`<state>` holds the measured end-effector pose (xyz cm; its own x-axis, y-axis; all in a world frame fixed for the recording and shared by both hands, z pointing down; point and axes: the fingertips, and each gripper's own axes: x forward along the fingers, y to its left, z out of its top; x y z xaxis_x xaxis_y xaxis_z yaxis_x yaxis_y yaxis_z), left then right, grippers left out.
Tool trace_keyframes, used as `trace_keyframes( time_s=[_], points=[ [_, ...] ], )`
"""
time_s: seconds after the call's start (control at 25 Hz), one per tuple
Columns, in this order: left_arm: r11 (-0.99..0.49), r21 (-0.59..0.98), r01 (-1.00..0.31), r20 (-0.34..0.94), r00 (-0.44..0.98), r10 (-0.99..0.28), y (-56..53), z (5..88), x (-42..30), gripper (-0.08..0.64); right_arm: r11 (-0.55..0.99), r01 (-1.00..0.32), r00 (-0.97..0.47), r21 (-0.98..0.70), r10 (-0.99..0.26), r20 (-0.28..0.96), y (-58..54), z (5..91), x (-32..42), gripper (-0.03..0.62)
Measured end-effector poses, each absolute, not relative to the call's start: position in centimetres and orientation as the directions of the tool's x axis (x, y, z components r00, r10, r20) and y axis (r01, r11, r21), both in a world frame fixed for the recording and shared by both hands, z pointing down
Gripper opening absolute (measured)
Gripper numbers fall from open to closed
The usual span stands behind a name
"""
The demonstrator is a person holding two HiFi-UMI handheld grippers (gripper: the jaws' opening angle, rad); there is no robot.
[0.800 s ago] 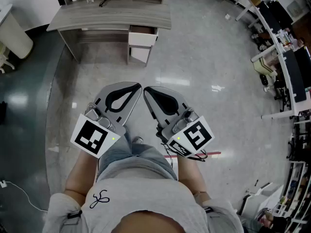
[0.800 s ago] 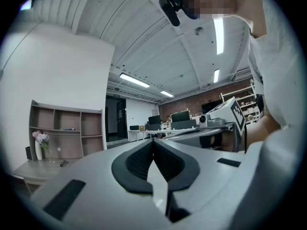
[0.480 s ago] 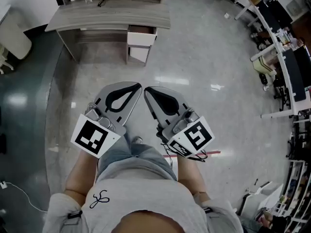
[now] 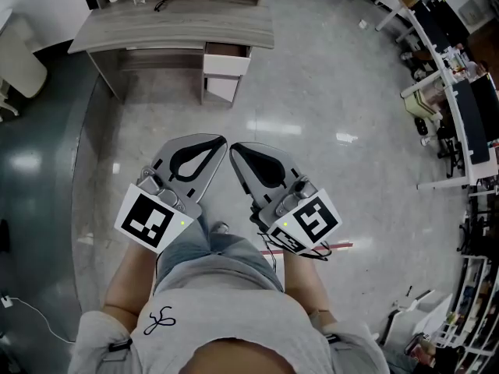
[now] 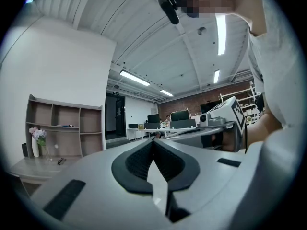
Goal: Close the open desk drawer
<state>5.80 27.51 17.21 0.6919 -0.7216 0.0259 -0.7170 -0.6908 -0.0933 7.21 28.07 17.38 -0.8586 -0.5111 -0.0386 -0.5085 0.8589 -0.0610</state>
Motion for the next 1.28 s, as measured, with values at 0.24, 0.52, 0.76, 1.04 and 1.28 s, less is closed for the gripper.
trace_keyframes(
  time_s=[0.24,0.52,0.76,1.04,1.28],
  points=[
    [-0.712,-0.073,-0.698,0.014,0.714,-0.700,24.0,17.5,3.9,0.011,0.857,-0.513,-0.856,-0.042,-0.515,-0.040,24.9,17.6,5.3,0.008],
    [-0.754,-0.053,-0.655,0.000,0.755,-0.656,18.1,17.5,1.4,0.011,0.834,-0.550,-0.833,-0.044,-0.551,-0.044,19.1,17.3,2.8,0.008],
    [-0.791,-0.042,-0.611,-0.002,0.791,-0.611,13.0,17.5,-0.8,0.011,0.802,-0.597,-0.801,-0.028,-0.598,-0.038,13.9,17.2,0.5,0.008],
    [-0.823,-0.033,-0.567,-0.008,0.824,-0.567,8.6,17.5,-3.0,0.011,0.767,-0.641,-0.767,-0.019,-0.641,-0.034,9.4,17.3,-1.7,0.008],
    [-0.840,-0.036,-0.542,-0.005,0.841,-0.542,7.0,18.1,-4.3,0.011,0.747,-0.665,-0.746,-0.014,-0.665,-0.029,7.6,17.6,-2.7,0.008]
  ],
)
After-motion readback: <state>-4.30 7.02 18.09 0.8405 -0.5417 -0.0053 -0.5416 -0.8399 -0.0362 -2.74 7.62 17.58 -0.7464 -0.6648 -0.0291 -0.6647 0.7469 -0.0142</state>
